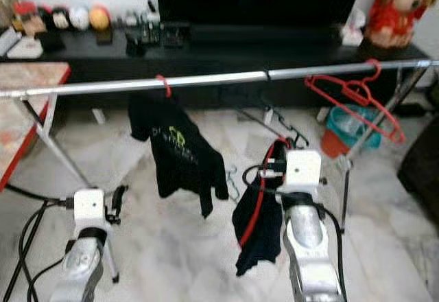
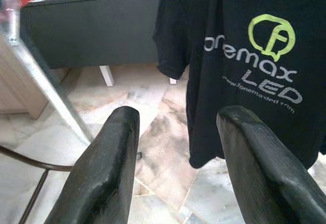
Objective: Hang hanger
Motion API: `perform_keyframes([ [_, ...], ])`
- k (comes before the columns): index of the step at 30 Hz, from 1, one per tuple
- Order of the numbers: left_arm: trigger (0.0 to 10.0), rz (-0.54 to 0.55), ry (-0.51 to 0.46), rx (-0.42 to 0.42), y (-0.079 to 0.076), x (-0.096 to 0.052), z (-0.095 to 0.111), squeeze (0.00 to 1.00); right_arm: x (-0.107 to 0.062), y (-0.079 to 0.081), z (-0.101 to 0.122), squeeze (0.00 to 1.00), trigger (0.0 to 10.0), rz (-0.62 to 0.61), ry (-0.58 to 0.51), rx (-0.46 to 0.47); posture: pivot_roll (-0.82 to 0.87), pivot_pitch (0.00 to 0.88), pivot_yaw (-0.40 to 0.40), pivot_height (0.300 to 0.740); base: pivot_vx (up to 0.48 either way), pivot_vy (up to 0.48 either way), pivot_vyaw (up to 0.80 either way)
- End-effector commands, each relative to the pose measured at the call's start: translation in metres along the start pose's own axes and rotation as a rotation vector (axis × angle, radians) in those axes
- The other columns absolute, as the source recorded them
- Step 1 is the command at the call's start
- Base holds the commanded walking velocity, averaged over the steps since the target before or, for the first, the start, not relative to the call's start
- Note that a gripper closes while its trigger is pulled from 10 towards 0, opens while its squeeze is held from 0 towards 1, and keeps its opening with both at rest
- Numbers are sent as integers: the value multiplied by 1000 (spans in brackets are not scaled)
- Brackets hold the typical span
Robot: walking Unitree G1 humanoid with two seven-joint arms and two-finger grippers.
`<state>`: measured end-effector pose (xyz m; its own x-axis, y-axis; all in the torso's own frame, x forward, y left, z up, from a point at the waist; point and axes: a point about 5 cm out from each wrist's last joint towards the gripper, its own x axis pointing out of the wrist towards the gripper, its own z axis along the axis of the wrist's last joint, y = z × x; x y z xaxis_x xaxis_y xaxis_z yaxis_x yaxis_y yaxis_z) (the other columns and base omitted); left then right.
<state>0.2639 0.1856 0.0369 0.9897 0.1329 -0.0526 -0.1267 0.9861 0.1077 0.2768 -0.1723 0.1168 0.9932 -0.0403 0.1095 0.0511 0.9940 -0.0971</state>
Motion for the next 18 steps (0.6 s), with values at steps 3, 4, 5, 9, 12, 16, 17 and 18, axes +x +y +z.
perform_keyframes([
  [3, 10000, -9, 16, -13, -6, -2, -2, 0, 0, -8, 5, 0, 10000, -23, -25, -11, -27, 68, -31, 740, 89, 0, 0],
  [4, 10000, -9, 16, -13, -6, -2, -2, 0, 0, -8, 5, 0, 10000, -23, -25, -11, -27, 68, -31, 740, 0, 0, 0],
  [5, 10000, -11, 16, -12, -6, -2, -3, 0, 0, -8, 3, 0, 10000, -19, -21, -17, -26, 67, -31, 740, 0, 0, 0],
  [9, 10000, -10, 16, -13, -5, -2, -3, 0, -7, -26, -22, 0, 10000, -86, 75, -17, -26, 66, -31, 740, 0, 0, 0],
  [12, 10000, -8, 16, -14, -5, -2, -3, 0, -10, -37, -29, 0, 10000, -174, 114, 64, -29, 65, -31, 740, 0, 0, 0],
  [16, 10000, -10, 16, -13, -5, -2, -3, 0, -8, -40, -22, 0, 10000, -195, 77, 57, -30, 61, -28, 740, 0, 0, 0],
  [17, 10000, -12, 15, -12, -6, -2, -3, 0, -6, -38, -15, 0, 10000, -187, 36, 47, -31, 59, -26, 740, 0, 0, 0],
  [18, 10000, -13, 15, -12, -6, -2, -2, 0, -5, -36, -13, 0, 10000, -182, 24, 44, -31, 59, -26, 740, 0, 0, 0],
])
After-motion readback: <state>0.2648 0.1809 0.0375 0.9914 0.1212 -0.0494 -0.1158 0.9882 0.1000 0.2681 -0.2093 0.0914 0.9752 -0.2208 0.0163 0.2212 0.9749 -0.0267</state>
